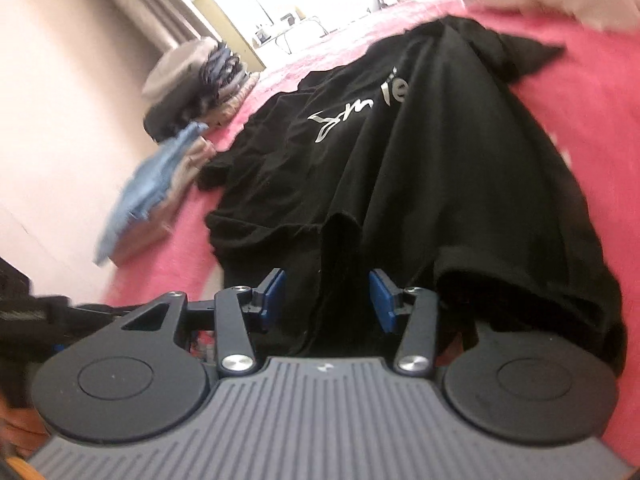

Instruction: Fold clothes

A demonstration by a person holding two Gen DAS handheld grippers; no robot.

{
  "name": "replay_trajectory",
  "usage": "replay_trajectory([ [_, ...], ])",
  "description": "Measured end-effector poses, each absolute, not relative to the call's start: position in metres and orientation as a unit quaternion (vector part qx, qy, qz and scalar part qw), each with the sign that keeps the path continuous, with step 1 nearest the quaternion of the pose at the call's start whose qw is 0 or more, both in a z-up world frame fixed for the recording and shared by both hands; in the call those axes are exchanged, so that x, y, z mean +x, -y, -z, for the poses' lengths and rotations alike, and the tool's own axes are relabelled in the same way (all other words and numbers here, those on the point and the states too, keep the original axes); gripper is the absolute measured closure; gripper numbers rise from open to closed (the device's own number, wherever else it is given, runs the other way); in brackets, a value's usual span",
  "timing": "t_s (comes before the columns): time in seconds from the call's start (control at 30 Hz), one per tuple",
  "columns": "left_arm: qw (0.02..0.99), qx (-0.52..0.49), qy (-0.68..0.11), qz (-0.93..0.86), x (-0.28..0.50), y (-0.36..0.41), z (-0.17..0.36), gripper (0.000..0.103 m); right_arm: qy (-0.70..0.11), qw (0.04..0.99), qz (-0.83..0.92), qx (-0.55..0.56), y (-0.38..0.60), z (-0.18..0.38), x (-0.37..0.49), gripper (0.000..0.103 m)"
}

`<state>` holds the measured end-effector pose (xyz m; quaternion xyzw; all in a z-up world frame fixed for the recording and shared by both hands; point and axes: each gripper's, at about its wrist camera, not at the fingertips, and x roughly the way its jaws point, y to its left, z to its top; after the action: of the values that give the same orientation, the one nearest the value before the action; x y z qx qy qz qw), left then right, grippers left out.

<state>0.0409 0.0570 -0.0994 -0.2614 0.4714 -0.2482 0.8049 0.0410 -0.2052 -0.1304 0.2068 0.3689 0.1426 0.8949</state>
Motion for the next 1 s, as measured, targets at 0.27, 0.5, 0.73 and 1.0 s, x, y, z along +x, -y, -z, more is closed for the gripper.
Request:
replay_trajectory([
  [0.27, 0.788, -0.332, -0.467, 0.224, 0.023, -0.124, 0.103, 0.057, -0.324, 0.903, -0.230, 0.165, 0.167, 0.105, 0.041, 0.096],
  [0.5, 0.764, -0.433, -0.449, 0.164, -0.001, -0.195, 0.117, 0.052, -0.331, 0.851, -0.403, 0.051, 0.089, 0.100, 0.004, 0.093],
  [0.73, 0.774, -0.394, -0.468, 0.164, 0.003, -0.189, 0.125, 0.052, -0.423, 0.783, -0.455, 0.019, 0.082, 0.119, -0.019, 0.078],
  [1.0, 0.789, -0.282, -0.512, 0.189, 0.006, -0.147, 0.127, 0.056, -0.418, 0.836, -0.269, 0.233, 0.220, 0.099, -0.019, 0.056],
])
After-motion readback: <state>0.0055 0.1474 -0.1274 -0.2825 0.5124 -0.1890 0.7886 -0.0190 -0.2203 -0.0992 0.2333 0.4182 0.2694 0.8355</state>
